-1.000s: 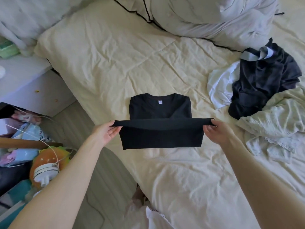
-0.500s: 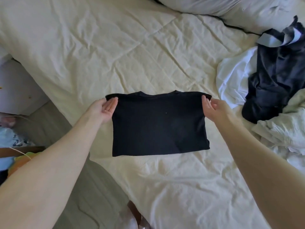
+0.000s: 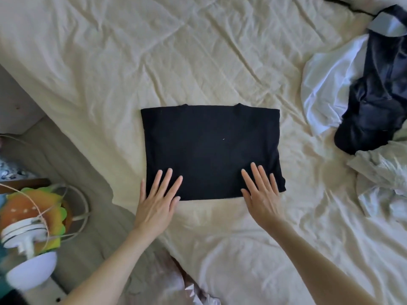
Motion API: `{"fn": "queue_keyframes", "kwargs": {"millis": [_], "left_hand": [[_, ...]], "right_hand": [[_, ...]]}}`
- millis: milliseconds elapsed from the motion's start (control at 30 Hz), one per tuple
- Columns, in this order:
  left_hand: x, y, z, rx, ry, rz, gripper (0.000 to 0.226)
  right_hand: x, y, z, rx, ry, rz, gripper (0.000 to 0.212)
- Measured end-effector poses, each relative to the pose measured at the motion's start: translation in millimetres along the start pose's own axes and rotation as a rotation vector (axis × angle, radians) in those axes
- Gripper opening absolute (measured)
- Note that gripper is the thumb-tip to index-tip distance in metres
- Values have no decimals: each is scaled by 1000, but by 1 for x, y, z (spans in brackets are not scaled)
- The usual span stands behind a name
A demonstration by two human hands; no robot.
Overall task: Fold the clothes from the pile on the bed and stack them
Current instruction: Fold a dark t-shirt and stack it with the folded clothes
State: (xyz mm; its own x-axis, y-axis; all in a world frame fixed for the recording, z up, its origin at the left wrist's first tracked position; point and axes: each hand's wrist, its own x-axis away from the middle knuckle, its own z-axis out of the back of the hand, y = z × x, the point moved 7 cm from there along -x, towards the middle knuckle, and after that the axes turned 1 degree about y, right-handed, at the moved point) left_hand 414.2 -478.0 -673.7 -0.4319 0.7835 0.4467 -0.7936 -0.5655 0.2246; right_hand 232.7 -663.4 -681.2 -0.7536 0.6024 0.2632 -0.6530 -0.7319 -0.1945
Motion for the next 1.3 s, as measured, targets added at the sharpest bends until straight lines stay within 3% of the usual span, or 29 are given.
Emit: {"fn": "queue_keyframes", "kwargs": {"millis": [167, 233, 300, 367, 500, 667, 867, 967, 1033, 1133, 1300], "left_hand": [[-4, -36, 4, 101, 93, 125, 53], [6, -54, 8, 375, 188, 344, 54], [23, -72, -2, 773, 201, 698, 49], [36, -73, -17, 1119, 137, 954, 40], [40, -57, -36, 1586, 33, 1161, 27], [40, -45, -42, 1875, 70, 1309, 21], [45, -37, -24, 1868, 217, 1229, 26], [44, -24, 4, 1752, 374, 1088, 7], [40, -8, 28, 1611, 472, 966, 5], [25, 24, 64, 1365, 590, 791, 5], [-19, 118, 107, 995, 658, 376, 12]], "right_hand": [[11, 50, -7, 129, -184, -186, 54], [11, 44, -1, 100, -173, -248, 54], [11, 29, 8, 39, -111, -276, 53], [12, -3, 18, 15, -24, -159, 48], [24, -70, 6, 75, -51, 133, 49], [32, -80, -30, 93, -280, 107, 55], [27, -72, -40, 38, -426, 121, 57], [23, -73, -34, -109, -488, 122, 54], [19, -69, -22, -419, -490, -10, 48], [20, -46, 1, -1010, -386, -378, 38], [34, 18, 26, -1575, -131, -718, 13]]}}
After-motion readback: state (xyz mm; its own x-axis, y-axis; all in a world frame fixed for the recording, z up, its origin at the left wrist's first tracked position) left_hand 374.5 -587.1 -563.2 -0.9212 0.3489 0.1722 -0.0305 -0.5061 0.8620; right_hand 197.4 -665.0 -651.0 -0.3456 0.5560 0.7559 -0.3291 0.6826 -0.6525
